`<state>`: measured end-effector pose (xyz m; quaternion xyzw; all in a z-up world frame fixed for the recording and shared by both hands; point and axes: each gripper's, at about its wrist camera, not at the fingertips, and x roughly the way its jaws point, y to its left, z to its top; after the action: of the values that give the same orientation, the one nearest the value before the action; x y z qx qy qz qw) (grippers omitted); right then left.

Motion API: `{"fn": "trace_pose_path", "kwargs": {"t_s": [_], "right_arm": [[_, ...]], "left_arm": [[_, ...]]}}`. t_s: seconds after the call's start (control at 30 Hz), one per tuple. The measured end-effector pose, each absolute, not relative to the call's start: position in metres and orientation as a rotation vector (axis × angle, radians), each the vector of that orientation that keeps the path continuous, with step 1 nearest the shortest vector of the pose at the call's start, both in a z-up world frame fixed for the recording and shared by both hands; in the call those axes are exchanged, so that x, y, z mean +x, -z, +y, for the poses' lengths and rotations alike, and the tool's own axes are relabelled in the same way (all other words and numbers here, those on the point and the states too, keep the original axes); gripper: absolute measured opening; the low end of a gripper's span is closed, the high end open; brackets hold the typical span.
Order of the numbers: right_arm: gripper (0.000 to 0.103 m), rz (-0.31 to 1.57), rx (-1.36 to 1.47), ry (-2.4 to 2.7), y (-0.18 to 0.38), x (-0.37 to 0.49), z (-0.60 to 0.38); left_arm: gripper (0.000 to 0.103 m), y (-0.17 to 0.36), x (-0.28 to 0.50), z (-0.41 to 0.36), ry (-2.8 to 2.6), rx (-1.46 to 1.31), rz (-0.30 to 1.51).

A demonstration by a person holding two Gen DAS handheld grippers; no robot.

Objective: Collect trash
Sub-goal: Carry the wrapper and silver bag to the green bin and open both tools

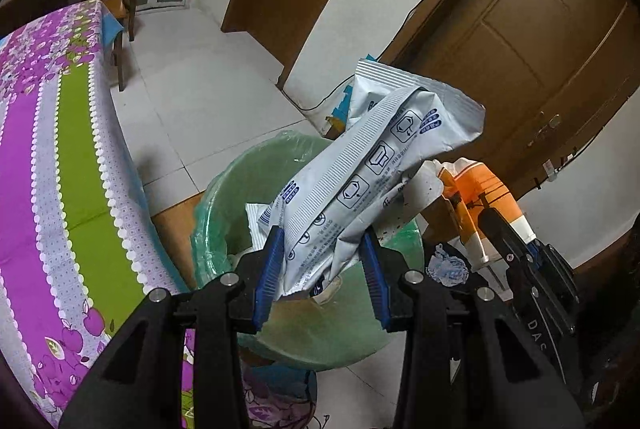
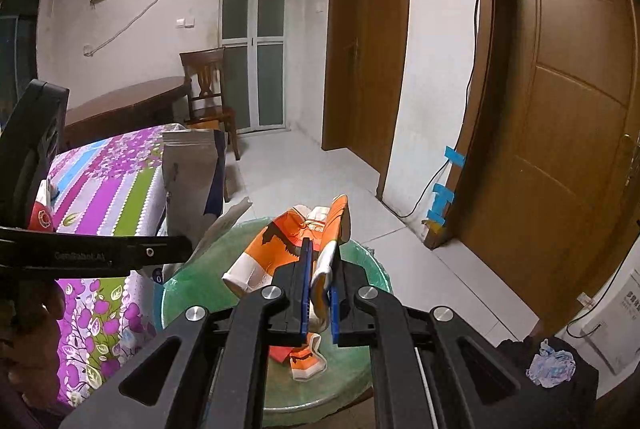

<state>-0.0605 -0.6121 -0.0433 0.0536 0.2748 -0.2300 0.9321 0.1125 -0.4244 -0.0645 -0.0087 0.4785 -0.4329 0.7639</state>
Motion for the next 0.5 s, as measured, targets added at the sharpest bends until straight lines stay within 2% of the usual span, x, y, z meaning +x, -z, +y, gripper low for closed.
{"fn": "trace_pose_path", "kwargs": {"t_s": [0.5], "right_arm": [[0.008,0.728,0.31,0.396,0.077,-0.028,-0.636]], "left_arm": [[0.038,0.073,0.109,-0.441,0.83,0.162,0.974]]}}
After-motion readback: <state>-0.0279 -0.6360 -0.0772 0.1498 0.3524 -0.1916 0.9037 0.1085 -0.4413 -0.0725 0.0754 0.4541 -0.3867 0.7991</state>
